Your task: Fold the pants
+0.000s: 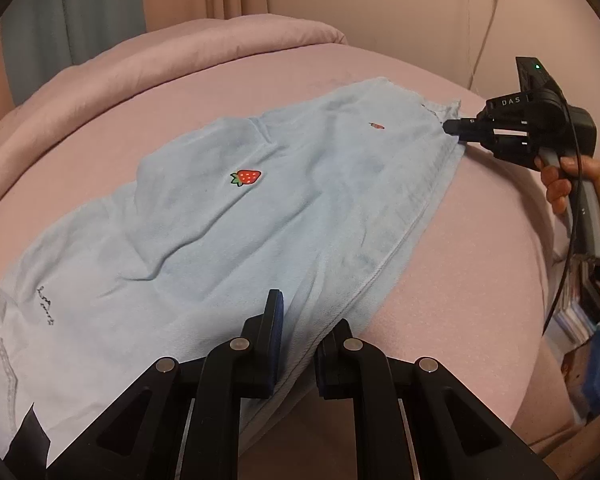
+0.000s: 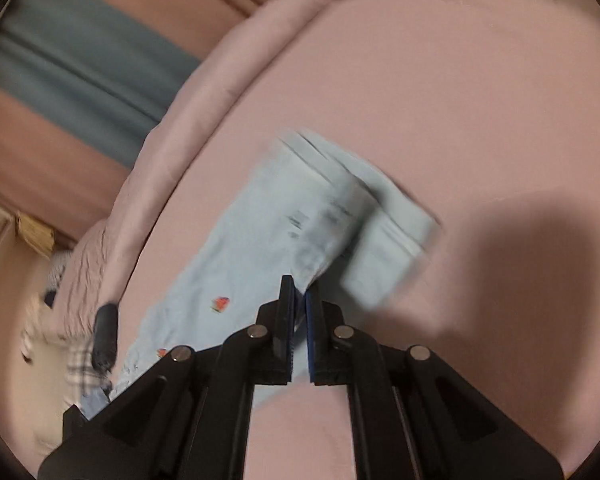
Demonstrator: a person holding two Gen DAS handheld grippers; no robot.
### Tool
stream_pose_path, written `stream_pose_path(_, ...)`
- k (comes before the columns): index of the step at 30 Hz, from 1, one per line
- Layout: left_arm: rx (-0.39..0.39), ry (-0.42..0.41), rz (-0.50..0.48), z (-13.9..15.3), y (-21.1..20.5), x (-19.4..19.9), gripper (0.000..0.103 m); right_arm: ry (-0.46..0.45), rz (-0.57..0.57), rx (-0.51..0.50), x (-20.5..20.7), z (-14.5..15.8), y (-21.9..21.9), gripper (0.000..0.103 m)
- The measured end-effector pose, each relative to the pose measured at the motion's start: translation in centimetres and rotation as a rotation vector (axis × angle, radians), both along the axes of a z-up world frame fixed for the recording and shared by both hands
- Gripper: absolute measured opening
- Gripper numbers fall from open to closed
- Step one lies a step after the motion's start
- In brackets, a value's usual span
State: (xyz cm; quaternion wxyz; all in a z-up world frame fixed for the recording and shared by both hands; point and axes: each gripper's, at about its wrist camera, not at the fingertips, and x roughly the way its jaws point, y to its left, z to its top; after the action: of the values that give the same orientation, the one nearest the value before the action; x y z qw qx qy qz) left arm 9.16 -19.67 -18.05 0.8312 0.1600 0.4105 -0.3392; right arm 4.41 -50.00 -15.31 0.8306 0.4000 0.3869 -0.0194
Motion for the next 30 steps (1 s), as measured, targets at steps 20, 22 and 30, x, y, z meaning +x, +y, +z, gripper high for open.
stream_pose_path(20,-0.053,0.031,-0.015,1.1,1.0,0.5,0.029,-0.031,-0.131,-0.146,-1.7,1.5,2.4,0.005)
stream_pose_path(22,-0.058,0.026,-0.016,1.3,1.0,0.5,0.045,-0.059,-0.142,-0.197,-1.9,2.3,2.4,0.005)
stream_pose_path(30,-0.127,0.040,0.003,2.2,2.8,-0.2,0.047,0.024,-0.075,-0.133,0.1,0.2,0.5,0.008)
